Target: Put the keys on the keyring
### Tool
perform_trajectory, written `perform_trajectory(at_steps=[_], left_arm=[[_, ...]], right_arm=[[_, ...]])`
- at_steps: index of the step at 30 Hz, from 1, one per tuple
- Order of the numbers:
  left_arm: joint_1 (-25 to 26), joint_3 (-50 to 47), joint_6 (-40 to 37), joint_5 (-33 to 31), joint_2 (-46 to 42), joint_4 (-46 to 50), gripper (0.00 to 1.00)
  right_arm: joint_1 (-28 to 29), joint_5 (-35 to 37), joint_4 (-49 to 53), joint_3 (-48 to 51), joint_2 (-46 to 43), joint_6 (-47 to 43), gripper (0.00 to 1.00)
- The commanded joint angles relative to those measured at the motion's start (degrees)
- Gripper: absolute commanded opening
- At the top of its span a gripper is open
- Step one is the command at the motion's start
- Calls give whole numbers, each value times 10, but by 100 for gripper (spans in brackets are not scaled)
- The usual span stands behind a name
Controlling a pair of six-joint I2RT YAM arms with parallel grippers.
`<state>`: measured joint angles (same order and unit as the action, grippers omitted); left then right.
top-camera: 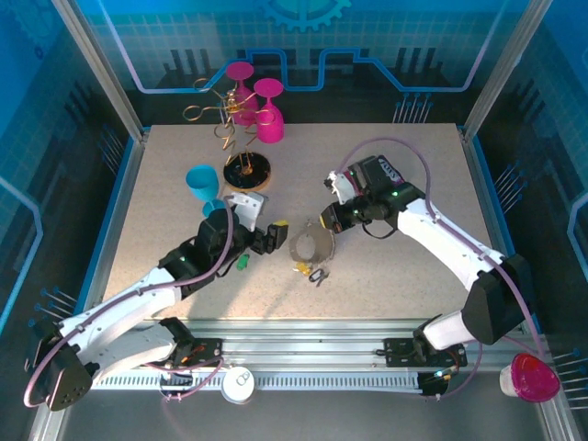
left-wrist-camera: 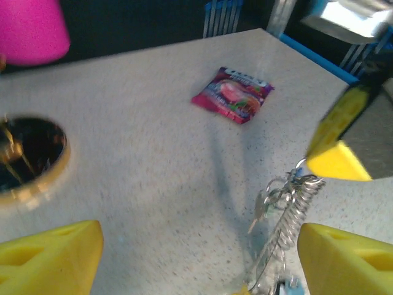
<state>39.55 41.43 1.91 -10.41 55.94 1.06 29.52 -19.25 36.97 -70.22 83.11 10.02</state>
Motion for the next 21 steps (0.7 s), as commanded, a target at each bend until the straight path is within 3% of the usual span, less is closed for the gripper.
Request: perform_trajectory(at_steps=[1,3,6,11,21], left_arm=[[-10,34,-172,72,9,42,82],[-18,38,-218,111,12,39,78],[-42,37,-241,104,15,14,57],[-120,24,-261,290,13,-16,47],[-150,7,-275,561,97,-91,34]], right_arm=[[14,-39,53,-28,1,-87,0],[20,-43,53,-28,-5,-112,0],[33,-50,47,-24,-21,-144,0],[51,-58,24,-4,-44,-198,0],[58,-112,-81,75,-80,-318,0]])
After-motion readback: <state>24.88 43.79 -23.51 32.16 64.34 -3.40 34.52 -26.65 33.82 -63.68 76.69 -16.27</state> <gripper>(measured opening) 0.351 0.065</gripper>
